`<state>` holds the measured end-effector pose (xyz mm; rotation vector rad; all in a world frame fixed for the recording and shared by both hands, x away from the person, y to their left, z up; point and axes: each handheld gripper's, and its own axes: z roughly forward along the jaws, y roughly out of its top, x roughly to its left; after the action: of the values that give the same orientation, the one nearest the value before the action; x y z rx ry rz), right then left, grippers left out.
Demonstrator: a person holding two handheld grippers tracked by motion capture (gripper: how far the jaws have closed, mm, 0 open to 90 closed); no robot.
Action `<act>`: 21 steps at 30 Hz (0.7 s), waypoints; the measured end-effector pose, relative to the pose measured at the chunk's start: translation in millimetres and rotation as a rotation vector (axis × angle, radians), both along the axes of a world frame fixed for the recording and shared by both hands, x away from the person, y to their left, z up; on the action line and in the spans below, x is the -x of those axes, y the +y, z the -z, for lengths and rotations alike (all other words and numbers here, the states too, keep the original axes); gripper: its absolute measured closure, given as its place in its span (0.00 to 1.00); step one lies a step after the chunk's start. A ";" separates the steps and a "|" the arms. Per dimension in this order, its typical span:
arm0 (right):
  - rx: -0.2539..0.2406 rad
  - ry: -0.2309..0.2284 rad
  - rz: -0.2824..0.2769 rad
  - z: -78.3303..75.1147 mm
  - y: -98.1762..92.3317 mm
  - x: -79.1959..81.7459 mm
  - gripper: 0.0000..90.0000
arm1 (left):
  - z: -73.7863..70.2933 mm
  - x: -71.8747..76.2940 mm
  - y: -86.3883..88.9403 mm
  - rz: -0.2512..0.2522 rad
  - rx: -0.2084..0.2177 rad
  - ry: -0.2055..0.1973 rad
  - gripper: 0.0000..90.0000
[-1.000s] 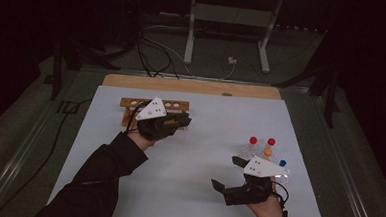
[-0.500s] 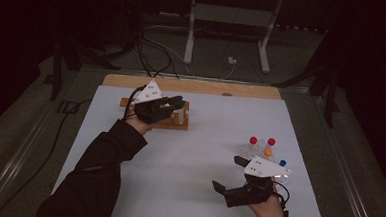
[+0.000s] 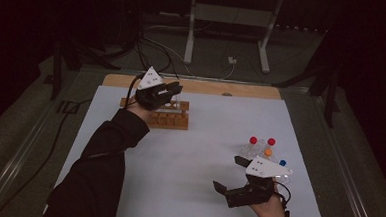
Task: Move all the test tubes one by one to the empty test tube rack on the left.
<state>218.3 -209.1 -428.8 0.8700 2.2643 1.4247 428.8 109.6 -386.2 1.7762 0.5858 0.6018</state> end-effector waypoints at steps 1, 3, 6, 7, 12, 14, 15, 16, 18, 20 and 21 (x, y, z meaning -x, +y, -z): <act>0.001 0.000 -0.001 0.0 -0.1 0.0 0.00 | 1.0 -2.2 -0.4 -0.008 -0.003 -0.008 0.86; 0.004 0.002 -0.007 0.2 -0.1 -0.1 0.00 | 3.1 -7.1 -0.3 -0.018 0.002 0.000 0.86; 0.003 0.003 -0.010 0.4 -0.3 -0.3 0.00 | 8.3 -15.1 0.7 -0.044 0.001 0.004 0.86; 0.000 0.003 -0.012 0.5 -0.5 -0.3 0.00 | 10.4 -17.9 1.4 -0.055 0.000 0.008 0.86; -0.001 0.005 -0.015 0.9 -0.2 -0.3 0.00 | 21.2 -28.9 4.0 -0.094 0.022 0.036 0.86; 0.000 0.005 -0.015 1.2 -0.3 -0.6 0.00 | 25.4 -30.6 2.9 -0.099 0.025 0.045 0.86; -0.003 0.005 -0.016 1.3 -0.5 -0.7 0.00 | 27.3 -31.0 1.8 -0.098 0.021 0.048 0.86; -0.003 0.007 -0.016 1.3 -0.7 -0.7 0.00 | 29.3 -31.2 0.2 -0.095 0.022 0.054 0.86; -0.004 0.008 -0.016 1.4 -1.1 -0.8 0.00 | 33.3 -30.7 -2.5 -0.091 0.017 0.055 0.86; -0.007 0.010 -0.016 1.4 -1.3 -0.7 0.00 | 37.7 -31.0 -4.1 -0.092 0.014 0.064 0.86; -0.007 0.010 -0.016 1.4 -1.3 -0.6 0.00 | 40.2 -31.2 -4.9 -0.092 0.016 0.069 0.86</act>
<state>218.9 -210.4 -430.2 0.8643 2.2804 1.4389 460.1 104.8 -426.4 1.7682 0.7212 0.5991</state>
